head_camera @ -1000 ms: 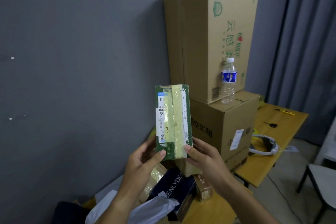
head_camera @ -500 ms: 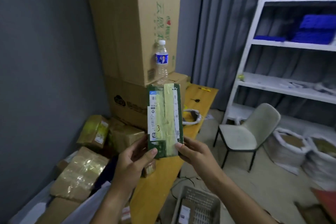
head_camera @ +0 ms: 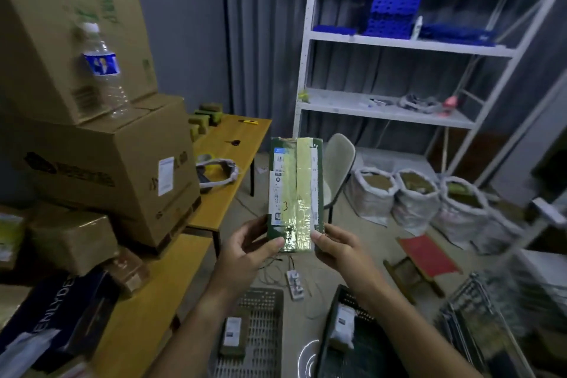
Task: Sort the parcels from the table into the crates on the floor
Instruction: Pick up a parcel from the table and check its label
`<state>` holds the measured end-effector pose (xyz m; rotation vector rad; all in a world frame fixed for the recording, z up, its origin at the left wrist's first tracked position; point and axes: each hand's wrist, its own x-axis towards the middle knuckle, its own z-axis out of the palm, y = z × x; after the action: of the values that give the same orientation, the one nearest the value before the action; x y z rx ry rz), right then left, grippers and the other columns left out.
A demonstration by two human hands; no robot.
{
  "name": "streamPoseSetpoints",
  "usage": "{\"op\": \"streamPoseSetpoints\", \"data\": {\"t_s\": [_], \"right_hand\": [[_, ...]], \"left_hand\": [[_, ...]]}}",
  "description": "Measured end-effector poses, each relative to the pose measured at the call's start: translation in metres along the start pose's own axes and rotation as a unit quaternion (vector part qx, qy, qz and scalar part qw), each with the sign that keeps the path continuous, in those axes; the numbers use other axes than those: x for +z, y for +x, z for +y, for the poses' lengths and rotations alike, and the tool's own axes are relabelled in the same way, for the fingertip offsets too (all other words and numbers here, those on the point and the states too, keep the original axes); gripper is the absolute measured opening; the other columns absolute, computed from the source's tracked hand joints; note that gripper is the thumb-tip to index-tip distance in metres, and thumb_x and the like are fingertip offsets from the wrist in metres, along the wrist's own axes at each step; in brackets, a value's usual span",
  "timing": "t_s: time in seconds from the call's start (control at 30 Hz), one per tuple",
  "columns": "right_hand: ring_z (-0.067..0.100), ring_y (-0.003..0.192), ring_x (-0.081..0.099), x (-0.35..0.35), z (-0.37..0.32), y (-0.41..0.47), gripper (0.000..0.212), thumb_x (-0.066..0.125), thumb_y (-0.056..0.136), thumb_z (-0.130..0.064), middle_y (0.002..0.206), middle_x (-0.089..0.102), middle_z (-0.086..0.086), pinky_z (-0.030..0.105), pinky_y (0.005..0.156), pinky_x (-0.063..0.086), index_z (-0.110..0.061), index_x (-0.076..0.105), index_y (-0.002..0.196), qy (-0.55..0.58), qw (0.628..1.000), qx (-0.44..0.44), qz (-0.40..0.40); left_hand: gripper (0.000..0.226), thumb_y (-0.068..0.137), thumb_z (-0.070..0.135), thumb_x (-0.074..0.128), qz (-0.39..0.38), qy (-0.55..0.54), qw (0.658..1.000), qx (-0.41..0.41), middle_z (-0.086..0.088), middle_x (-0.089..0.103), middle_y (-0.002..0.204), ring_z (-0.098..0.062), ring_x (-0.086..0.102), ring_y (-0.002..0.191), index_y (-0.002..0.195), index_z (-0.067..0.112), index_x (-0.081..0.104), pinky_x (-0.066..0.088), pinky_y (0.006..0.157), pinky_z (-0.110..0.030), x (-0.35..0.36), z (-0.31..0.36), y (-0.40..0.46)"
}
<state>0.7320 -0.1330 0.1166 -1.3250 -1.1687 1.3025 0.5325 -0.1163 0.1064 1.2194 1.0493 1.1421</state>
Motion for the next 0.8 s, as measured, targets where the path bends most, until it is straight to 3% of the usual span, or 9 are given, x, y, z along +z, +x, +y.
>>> {"op": "streamPoseSetpoints", "data": {"t_s": [0.1,0.2,0.23,0.3,0.37,0.43,0.5,0.67,0.8], "right_hand": [[0.009,0.113,0.067,-0.063,0.016,0.002,0.017,0.067,0.096,-0.025,0.119,0.073,-0.007,0.031,0.104,0.049,-0.032,0.067,0.111,-0.006,1.0,0.012,0.02],[0.014,0.121,0.061,-0.116,0.036,0.003,0.035,0.068,0.095,-0.03,0.129,0.065,-0.005,0.04,0.112,0.045,-0.032,0.057,0.128,0.012,0.999,0.035,0.038],[0.011,0.118,0.062,-0.13,0.043,0.003,0.029,0.067,0.095,-0.031,0.124,0.066,-0.009,0.039,0.111,0.045,-0.036,0.058,0.122,0.016,0.998,0.041,0.036],[0.005,0.107,0.067,-0.155,0.058,0.006,0.019,0.066,0.096,-0.031,0.114,0.071,-0.016,0.031,0.101,0.051,-0.037,0.064,0.113,0.016,0.998,0.057,0.028],[0.002,0.102,0.071,-0.174,0.076,0.01,0.023,0.065,0.098,-0.028,0.113,0.076,-0.014,0.017,0.082,0.055,-0.031,0.067,0.12,0.017,0.997,0.07,0.029],[0.0,0.1,0.072,-0.189,0.092,0.015,0.025,0.064,0.098,-0.025,0.113,0.076,-0.014,0.013,0.072,0.055,-0.027,0.067,0.123,0.03,0.995,0.091,0.036],[0.003,0.102,0.072,-0.2,0.109,0.021,0.028,0.065,0.098,-0.027,0.115,0.075,-0.014,0.018,0.076,0.055,-0.028,0.066,0.126,0.033,0.991,0.122,0.039],[0.012,0.107,0.072,-0.221,0.158,0.046,0.037,0.066,0.097,-0.032,0.116,0.075,-0.01,0.044,0.101,0.054,-0.028,0.063,0.133,0.031,0.981,0.174,0.073],[0.024,0.106,0.074,-0.23,0.205,0.067,0.038,0.067,0.095,-0.028,0.115,0.076,0.001,0.051,0.098,0.056,-0.018,0.063,0.131,0.062,0.97,0.214,0.098]], "left_hand": [[0.038,0.085,0.013,0.077,-0.01,0.005,1.0,-0.027,0.011,0.076,0.109,-0.002,0.069,0.106,0.12,0.024,0.066,0.057,0.087,-0.022,0.061,-0.02,0.015],[0.039,0.085,0.015,0.078,-0.015,0.011,0.998,-0.058,0.008,0.076,0.112,-0.008,0.07,0.106,0.122,0.021,0.067,0.055,0.098,-0.036,0.112,-0.045,0.027],[0.039,0.085,0.015,0.078,-0.016,0.013,0.998,-0.065,0.009,0.076,0.112,-0.008,0.07,0.105,0.122,0.021,0.067,0.056,0.097,-0.037,0.126,-0.053,0.03],[0.037,0.084,0.018,0.079,-0.019,0.023,0.996,-0.08,0.015,0.075,0.108,-0.003,0.07,0.102,0.118,0.029,0.067,0.059,0.09,-0.032,0.151,-0.067,0.035],[0.036,0.084,0.019,0.079,-0.029,0.028,0.995,-0.097,0.021,0.074,0.106,0.0,0.069,0.1,0.113,0.035,0.066,0.059,0.083,-0.027,0.168,-0.084,0.041],[0.038,0.083,0.018,0.08,-0.038,0.03,0.992,-0.116,0.015,0.075,0.11,-0.005,0.069,0.105,0.115,0.032,0.066,0.058,0.091,-0.033,0.18,-0.101,0.049],[0.038,0.083,0.016,0.079,-0.051,0.035,0.989,-0.136,0.01,0.074,0.112,-0.009,0.069,0.108,0.116,0.031,0.066,0.057,0.094,-0.035,0.19,-0.12,0.058],[0.041,0.087,0.009,0.075,-0.092,0.027,0.979,-0.179,0.009,0.071,0.112,-0.002,0.068,0.101,0.117,0.033,0.06,0.057,0.077,-0.02,0.206,-0.172,0.087],[0.049,0.089,0.005,0.071,-0.148,0.033,0.965,-0.216,0.003,0.071,0.116,-0.002,0.069,0.1,0.127,0.032,0.053,0.055,0.072,-0.017,0.211,-0.221,0.114]]}}
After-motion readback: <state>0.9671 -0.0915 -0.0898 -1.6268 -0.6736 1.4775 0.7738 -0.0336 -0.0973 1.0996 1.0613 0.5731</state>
